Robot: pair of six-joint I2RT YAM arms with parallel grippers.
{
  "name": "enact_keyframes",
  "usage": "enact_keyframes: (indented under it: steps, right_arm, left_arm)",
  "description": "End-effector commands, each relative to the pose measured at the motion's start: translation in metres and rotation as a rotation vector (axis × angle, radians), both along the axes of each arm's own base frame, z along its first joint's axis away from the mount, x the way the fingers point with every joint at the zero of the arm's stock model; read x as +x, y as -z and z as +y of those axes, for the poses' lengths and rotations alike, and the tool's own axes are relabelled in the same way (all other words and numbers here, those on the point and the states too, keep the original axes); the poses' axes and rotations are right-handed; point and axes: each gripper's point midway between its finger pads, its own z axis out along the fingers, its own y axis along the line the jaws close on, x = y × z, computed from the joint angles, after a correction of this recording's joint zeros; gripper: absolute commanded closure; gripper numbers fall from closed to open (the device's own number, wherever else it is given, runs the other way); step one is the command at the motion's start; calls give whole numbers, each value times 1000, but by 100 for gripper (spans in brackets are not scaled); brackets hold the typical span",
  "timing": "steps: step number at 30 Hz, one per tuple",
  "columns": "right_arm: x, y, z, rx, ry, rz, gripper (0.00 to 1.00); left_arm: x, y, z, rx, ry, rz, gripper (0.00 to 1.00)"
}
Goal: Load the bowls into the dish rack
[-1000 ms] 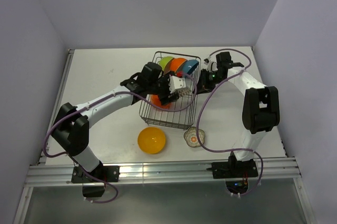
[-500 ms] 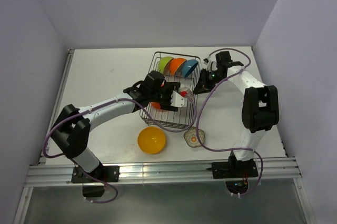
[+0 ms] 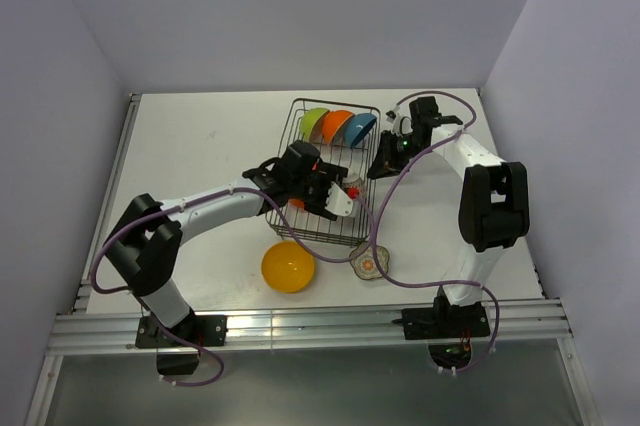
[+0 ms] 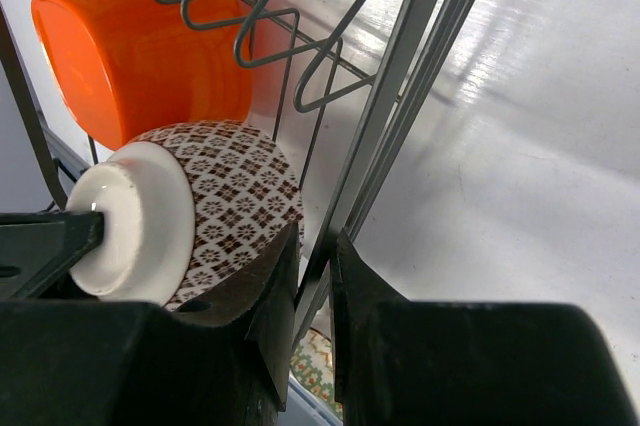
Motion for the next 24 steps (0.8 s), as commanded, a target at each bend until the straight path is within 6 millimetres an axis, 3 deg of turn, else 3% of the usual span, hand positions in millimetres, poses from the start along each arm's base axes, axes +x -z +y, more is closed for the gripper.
enact_keyframes:
  steps: [1,17,19,21,22,24]
  right_arm:
    - [15,-19,4,7,-76,-125,100]
    - [14,-19,5,9,-87,-118,100]
    - [13,-19,5,10,-88,-117,100]
    - [14,-20,5,8,-88,-121,100]
    - [15,-20,4,5,-88,-123,100]
    - [15,-20,5,5,-89,-121,100]
  left_arm:
    - [11,-35,-17,-61,47,-115,100]
    - [37,-2,-28,6,-19,-204,99]
    - [38,1,-26,20,-19,-204,88]
    - [38,-1,-29,13,-16,-200,61]
    - [35,5,-26,39,-13,-170,42]
    - [34,6,-27,42,-9,-163,34]
